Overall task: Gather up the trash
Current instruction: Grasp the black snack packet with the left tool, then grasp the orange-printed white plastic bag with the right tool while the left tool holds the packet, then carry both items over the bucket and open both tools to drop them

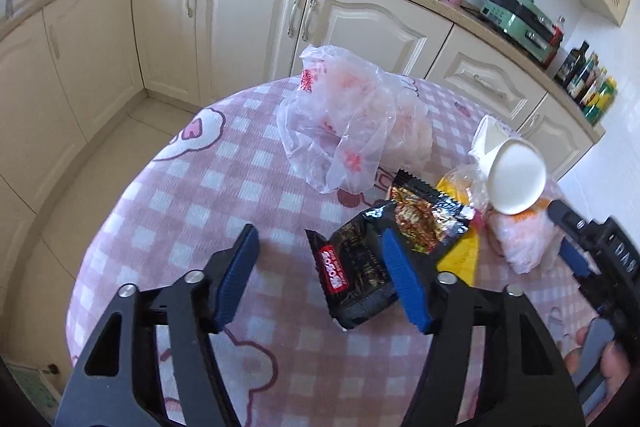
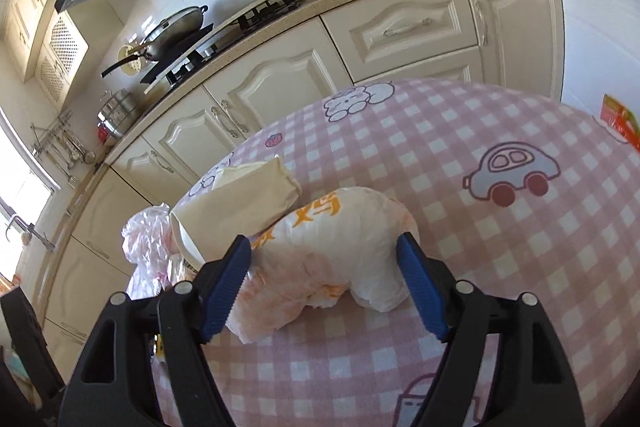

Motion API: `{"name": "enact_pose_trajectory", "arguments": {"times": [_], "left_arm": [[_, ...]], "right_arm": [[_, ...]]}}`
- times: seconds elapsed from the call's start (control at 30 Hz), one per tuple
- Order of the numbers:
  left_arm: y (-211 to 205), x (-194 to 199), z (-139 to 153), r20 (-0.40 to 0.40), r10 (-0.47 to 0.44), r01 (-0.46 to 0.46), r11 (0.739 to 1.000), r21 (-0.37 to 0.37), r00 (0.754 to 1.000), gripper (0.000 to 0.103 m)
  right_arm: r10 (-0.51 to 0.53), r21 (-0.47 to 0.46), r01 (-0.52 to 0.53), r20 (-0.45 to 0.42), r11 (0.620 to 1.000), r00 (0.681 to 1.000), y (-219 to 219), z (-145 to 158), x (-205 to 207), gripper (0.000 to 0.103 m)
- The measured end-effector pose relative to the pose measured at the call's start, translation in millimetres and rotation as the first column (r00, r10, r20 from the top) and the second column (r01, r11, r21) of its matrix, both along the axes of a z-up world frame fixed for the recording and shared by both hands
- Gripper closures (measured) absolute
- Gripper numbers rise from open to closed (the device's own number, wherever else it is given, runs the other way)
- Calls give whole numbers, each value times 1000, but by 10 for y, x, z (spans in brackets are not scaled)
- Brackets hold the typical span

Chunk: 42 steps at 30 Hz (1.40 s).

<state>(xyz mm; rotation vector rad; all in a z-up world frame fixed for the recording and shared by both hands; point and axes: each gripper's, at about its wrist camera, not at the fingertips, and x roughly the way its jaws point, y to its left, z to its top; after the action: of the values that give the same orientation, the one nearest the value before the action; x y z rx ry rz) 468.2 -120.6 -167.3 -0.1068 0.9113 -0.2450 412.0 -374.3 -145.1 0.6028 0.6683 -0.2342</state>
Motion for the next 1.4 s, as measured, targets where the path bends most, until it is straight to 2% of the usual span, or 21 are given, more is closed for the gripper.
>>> {"name": "enact_pose_trajectory", "arguments": {"times": [0.03, 0.07, 0.13, 0.23, 0.3, 0.37, 0.4, 0.5, 0.7, 0.83, 1.07, 1.2, 1.4], "left_arm": [[2, 6, 13, 4, 0, 0, 1000, 6, 1000, 57], [11, 6, 21, 4, -8, 8, 1000, -8, 1000, 70], [-3, 5, 18, -12, -43, 43, 998, -46, 999, 83], [-26, -48, 38, 6, -52, 52, 998, -27, 999, 89], [13, -93, 50, 2, -59, 59, 996, -68, 998, 93], [60, -151, 67, 3, -65, 65, 994, -93, 998, 97], [92, -192, 90, 9, -65, 66, 993, -96, 998, 97], [174, -313, 179, 30, -69, 72, 992, -105, 997, 98], [341, -585, 411, 94, -72, 83, 991, -110, 993, 98], [525, -813, 551, 134, -68, 84, 990, -111, 989, 98], [1048, -1181, 699, 182, -23, 43, 993, -106, 983, 98], [1468, -1373, 722, 198, 36, -19, 996, -89, 980, 98], [2099, -1602, 674, 207, 130, -120, 991, -60, 970, 98]], "right_arm": [[2, 9, -2, 4, 1000, 1000, -13, -13, 7, 29], [7, 19, -7, 7, 1000, 1000, -15, -27, 13, 29], [22, 43, -23, 10, 999, 1000, -18, -61, 26, 29], [48, 44, -49, 21, 998, 999, 0, -52, 18, 44], [54, 30, -54, 26, 998, 998, 25, -23, 2, 56], [62, 19, -62, 34, 998, 998, 46, 9, -24, 62], [65, 14, -66, 40, 998, 997, 59, 32, -51, 66], [71, -36, -69, 56, 997, 996, 133, 132, -165, 69], [66, -145, -48, 121, 988, 990, 339, 447, -518, 70], [102, -200, -68, 165, 977, 981, 573, 696, -751, 70], [238, -248, -185, 202, 951, 950, 1286, 967, -962, 70], [322, -259, -267, 197, 928, 926, 1792, 987, -996, 70], [453, -284, -397, 165, 873, 876, 2687, 908, -994, 70]]}}
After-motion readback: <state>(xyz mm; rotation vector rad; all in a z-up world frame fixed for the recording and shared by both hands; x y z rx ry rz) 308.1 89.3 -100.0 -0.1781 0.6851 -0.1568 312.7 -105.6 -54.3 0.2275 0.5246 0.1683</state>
